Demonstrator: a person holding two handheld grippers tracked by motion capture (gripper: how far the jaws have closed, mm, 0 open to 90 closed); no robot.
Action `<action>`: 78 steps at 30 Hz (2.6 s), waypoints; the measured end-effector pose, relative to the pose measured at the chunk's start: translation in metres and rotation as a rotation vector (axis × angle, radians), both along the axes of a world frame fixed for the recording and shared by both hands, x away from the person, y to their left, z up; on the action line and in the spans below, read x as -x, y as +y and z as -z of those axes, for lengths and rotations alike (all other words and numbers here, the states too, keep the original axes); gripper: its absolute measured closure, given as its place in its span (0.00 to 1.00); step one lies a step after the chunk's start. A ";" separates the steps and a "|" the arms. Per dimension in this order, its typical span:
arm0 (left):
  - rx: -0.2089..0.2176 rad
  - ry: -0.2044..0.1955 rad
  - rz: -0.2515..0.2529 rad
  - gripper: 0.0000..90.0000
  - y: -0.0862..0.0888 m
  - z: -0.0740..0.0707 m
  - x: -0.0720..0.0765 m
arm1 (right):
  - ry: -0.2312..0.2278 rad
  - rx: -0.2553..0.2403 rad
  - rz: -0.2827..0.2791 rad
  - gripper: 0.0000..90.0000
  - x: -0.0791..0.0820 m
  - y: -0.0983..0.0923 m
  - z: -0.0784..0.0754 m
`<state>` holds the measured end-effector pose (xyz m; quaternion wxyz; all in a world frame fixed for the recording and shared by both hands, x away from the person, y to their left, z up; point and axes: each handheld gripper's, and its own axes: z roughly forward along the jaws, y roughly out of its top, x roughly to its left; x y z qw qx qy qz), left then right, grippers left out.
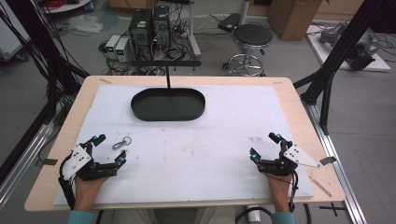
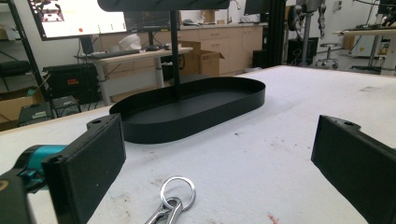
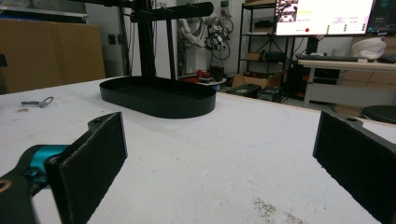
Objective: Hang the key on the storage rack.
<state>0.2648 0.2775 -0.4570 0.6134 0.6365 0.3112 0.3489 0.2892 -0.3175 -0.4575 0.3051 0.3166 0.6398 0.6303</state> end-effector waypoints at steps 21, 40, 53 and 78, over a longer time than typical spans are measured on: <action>0.018 0.013 0.003 0.04 0.002 0.000 -0.001 | -0.010 0.001 0.012 0.02 0.001 0.000 0.000; -0.071 0.064 0.068 0.04 0.011 -0.043 -0.016 | -0.007 0.001 0.013 0.02 0.000 0.000 0.000; -0.168 0.238 0.176 0.04 0.017 -0.082 -0.056 | -0.008 0.002 0.012 0.02 0.000 0.000 0.000; -0.447 0.478 0.369 0.04 0.003 -0.084 -0.117 | -0.004 0.001 0.012 0.02 0.000 0.000 0.000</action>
